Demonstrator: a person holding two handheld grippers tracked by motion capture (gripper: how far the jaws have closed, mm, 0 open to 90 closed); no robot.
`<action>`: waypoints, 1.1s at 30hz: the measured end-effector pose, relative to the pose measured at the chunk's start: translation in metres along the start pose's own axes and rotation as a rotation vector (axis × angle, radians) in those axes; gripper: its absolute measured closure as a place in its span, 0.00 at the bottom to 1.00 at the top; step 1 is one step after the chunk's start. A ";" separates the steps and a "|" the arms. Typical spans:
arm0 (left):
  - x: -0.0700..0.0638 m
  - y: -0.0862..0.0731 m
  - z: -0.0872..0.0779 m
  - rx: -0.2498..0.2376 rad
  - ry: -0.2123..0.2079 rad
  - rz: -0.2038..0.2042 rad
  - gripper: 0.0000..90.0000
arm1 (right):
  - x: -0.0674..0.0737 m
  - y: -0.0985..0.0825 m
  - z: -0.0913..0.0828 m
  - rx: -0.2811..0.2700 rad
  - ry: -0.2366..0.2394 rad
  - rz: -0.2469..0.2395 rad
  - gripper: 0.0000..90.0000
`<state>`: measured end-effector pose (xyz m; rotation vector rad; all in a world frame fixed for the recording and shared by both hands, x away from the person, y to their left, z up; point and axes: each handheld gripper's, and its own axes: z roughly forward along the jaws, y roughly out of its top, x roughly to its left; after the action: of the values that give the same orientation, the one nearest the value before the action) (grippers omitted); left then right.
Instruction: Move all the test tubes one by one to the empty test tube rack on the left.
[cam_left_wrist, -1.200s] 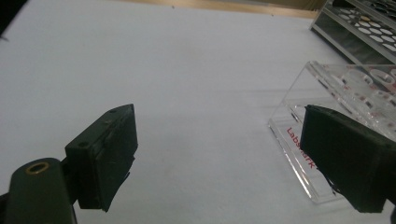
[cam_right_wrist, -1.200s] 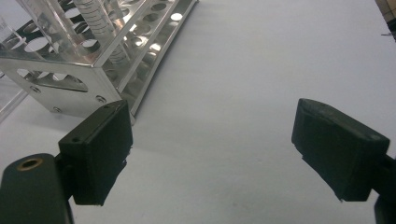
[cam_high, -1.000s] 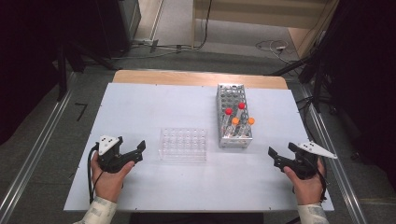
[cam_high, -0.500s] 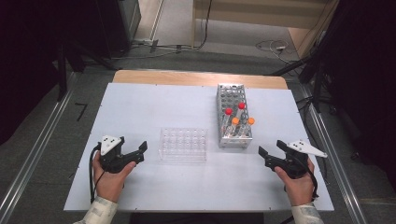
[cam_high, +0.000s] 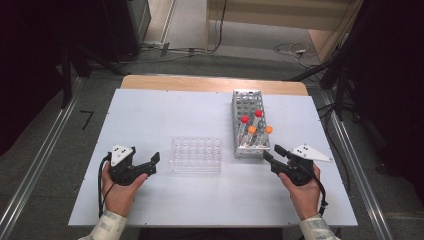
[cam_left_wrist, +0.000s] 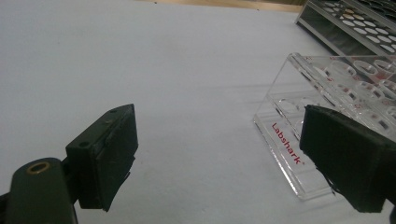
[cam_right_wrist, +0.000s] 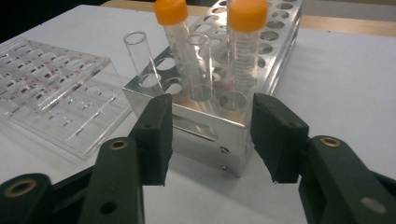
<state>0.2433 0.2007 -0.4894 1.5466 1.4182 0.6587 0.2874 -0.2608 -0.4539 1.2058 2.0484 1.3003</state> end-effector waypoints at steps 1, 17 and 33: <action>0.000 0.000 0.000 0.000 -0.001 -0.001 0.13 | 0.001 0.001 0.002 -0.005 -0.001 -0.004 0.56; -0.001 0.000 0.000 -0.005 -0.010 0.004 0.13 | 0.005 0.010 0.032 -0.012 0.001 -0.023 0.72; -0.001 0.000 0.000 -0.005 -0.014 0.003 0.13 | 0.005 0.012 0.043 -0.009 -0.003 -0.015 0.81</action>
<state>0.2433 0.1999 -0.4894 1.5473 1.4030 0.6509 0.3213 -0.2330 -0.4626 1.1851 2.0441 1.2982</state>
